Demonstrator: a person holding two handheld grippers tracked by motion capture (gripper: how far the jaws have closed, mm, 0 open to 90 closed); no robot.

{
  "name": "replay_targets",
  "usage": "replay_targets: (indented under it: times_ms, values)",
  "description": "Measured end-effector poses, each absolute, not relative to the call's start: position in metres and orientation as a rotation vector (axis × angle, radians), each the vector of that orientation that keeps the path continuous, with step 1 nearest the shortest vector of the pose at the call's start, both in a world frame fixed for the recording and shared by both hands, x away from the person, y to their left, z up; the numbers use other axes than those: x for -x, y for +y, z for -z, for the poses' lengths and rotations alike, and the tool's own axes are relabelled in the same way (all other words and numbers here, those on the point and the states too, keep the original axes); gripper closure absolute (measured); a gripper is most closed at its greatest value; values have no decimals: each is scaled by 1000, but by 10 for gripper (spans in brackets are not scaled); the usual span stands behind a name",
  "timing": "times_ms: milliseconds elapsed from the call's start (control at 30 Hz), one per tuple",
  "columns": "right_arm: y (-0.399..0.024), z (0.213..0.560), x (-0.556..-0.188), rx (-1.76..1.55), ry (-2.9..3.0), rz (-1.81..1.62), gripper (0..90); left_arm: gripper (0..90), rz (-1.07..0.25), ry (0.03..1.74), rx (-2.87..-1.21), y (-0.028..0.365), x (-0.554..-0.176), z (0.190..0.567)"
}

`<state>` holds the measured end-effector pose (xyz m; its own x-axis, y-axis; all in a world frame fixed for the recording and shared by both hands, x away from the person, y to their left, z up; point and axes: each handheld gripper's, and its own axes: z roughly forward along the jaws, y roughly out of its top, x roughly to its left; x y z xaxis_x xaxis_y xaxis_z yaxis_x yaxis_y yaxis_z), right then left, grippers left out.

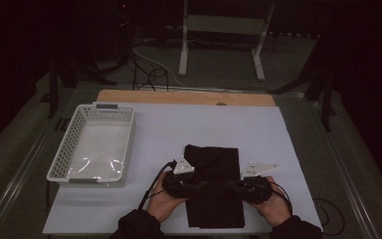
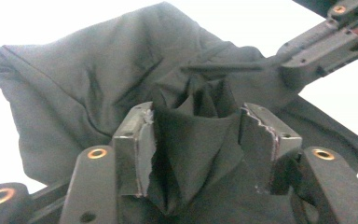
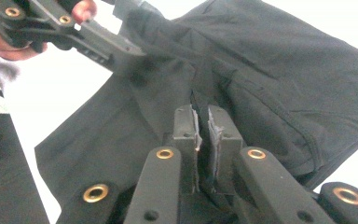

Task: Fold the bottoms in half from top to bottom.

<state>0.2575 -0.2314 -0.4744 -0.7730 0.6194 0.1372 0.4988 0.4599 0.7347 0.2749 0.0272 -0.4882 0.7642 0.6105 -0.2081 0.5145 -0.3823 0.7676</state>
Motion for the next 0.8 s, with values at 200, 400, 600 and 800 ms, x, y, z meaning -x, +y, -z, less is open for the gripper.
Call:
replay_targets:
  times_ms: [200,400,600,800]
  values:
    - [-232,474,-255,-974,2558,-1200,837,467,-126,864,-2044,28,-279,489]
    - [-233,475,-254,-970,2563,-1199,838,433,-117,888,-2040,28,-282,490]
    - [-233,475,-253,-954,2570,-1198,840,382,-112,887,-2057,25,-284,493]
    - [-235,474,-250,-946,2564,-1197,840,684,-101,811,-2070,25,-278,489]
